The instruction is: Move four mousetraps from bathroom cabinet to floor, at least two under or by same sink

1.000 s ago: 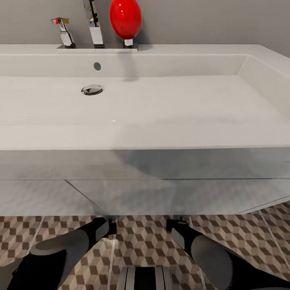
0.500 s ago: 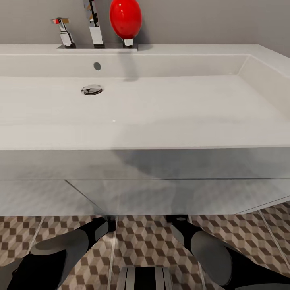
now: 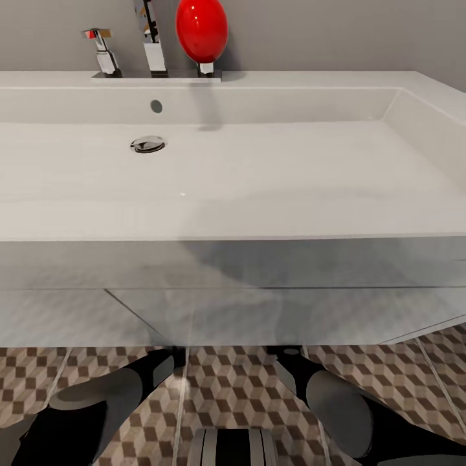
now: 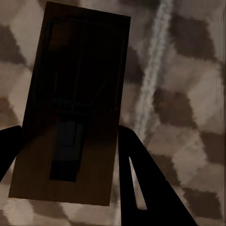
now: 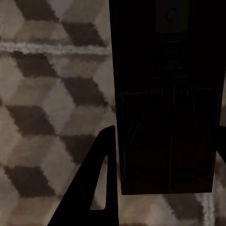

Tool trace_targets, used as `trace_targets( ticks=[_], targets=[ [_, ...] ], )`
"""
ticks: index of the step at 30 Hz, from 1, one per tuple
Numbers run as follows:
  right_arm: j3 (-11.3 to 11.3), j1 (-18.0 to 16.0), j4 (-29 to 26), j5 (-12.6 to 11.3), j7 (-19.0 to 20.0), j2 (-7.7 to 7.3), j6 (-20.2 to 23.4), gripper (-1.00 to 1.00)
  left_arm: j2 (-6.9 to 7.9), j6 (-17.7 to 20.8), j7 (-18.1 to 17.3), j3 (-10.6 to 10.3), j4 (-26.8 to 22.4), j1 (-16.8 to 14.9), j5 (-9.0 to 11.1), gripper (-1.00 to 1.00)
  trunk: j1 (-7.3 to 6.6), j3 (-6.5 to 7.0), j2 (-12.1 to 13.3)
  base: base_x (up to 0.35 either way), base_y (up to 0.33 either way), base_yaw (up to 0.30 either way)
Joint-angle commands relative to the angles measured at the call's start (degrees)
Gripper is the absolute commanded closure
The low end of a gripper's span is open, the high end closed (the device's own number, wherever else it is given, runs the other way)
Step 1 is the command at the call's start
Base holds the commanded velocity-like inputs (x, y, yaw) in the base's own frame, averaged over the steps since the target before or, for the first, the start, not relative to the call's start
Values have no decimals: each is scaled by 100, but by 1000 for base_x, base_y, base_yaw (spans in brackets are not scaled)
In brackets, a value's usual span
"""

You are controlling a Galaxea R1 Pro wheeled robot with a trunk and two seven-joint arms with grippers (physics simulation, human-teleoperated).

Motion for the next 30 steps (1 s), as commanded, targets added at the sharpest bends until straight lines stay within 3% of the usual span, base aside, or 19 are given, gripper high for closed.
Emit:
trace_targets(
  ticks=[1,7,15,24,30],
  targets=[
    [-49,-3,4,39,-5,1,-71,100,-3,-87,30,-51,-11,-108,18,100,-2,-2,-2,0,0,0],
    [-43,-8,-1,39,-6,1,-280,100,7,-283,31,-51,-6,-113,18,100,-2,-2,-2,0,0,0],
    [-46,-263,-2,39,-6,1,-326,100,99,-311,31,-54,2,-406,18,100,-2,-2,-2,0,0,0],
    [-49,-305,0,39,9,1,-343,100,159,-484,16,-51,-2,-434,19,100,-2,-2,-2,0,0,0],
    [-42,-309,-10,46,19,1,-576,100,161,-497,13,-51,-2,-434,19,100,-2,-2,-2,0,0,0]
  ],
)
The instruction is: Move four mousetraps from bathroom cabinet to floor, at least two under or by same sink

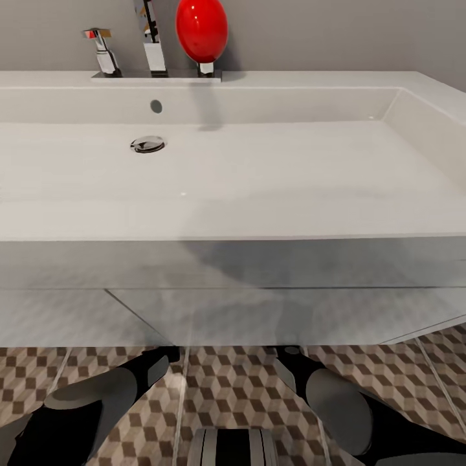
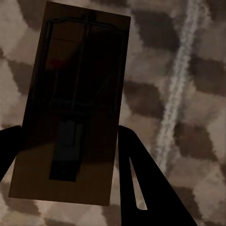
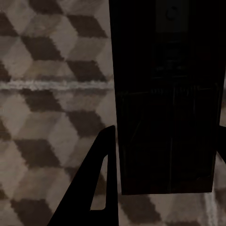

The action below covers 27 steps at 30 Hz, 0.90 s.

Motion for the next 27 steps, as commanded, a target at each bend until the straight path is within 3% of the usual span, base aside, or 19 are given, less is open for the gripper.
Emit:
trace_targets(
  ticks=[1,27],
  targets=[
    [-27,-264,-7,56,-10,2,-47,100,5,23,21,41,-5,-425,61,100,-2,-3,-2,0,0,26],
    [-25,-265,-21,57,-6,2,-109,100,5,22,20,41,-14,-425,63,100,-2,-154,-2,0,0,118]
  ],
)
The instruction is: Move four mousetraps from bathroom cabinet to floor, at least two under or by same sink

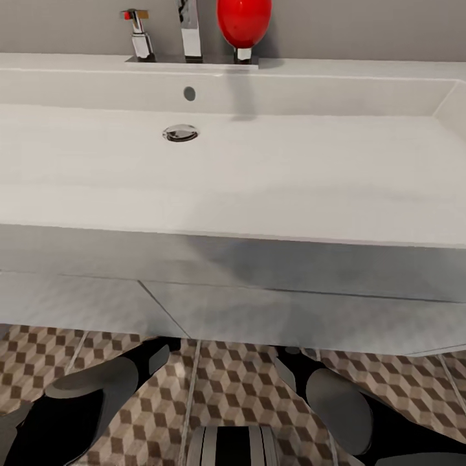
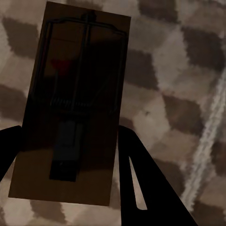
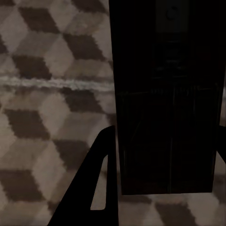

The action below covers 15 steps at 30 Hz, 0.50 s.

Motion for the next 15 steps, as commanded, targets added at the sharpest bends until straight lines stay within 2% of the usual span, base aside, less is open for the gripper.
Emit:
trace_targets(
  ticks=[1,15],
  targets=[
    [24,-264,2,84,-19,2,10,100,4,24,22,29,-6,-161,54,100,-2,-5,-2,0,0,57],
    [24,-264,-1,84,-19,2,-12,100,4,22,17,29,-6,-160,53,100,-2,-24,-2,0,0,18]
  ],
)
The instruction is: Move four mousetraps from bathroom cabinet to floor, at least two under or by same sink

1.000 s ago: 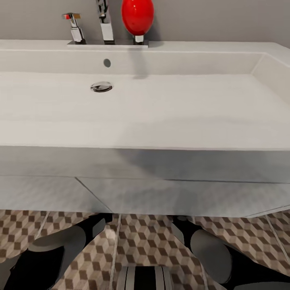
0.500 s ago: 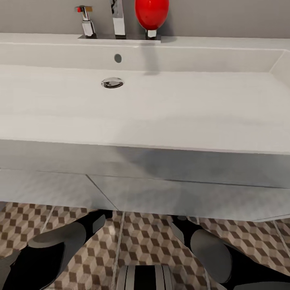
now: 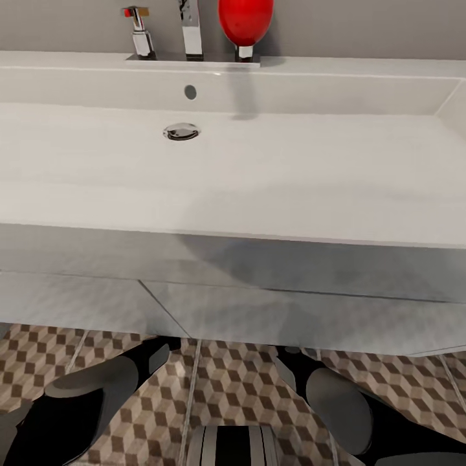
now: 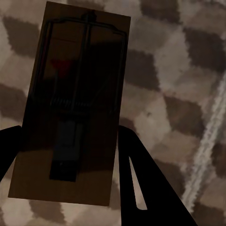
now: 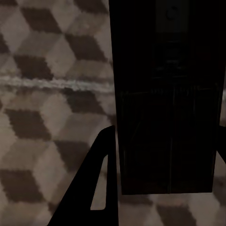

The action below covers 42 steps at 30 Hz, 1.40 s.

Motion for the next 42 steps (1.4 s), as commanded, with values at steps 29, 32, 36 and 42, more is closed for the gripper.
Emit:
trace_targets(
  ticks=[29,32,36,42],
  targets=[
    [-9,-253,10,68,14,2,-97,100,6,-382,12,-13,-8,-142,37,100,-2,-2,-2,-14,0,0],
    [-9,-253,9,68,15,2,-97,100,7,-382,12,-13,-8,-142,37,100,-2,-2,-2,-164,0,0],
    [-9,-253,10,68,15,2,-97,100,8,-382,12,-13,-8,-142,37,100,-2,-2,-2,-47,0,0],
    [-9,-253,9,68,15,2,-97,100,9,-384,12,-16,-8,-142,37,100,-2,-2,-2,-8,0,0]
  ],
)
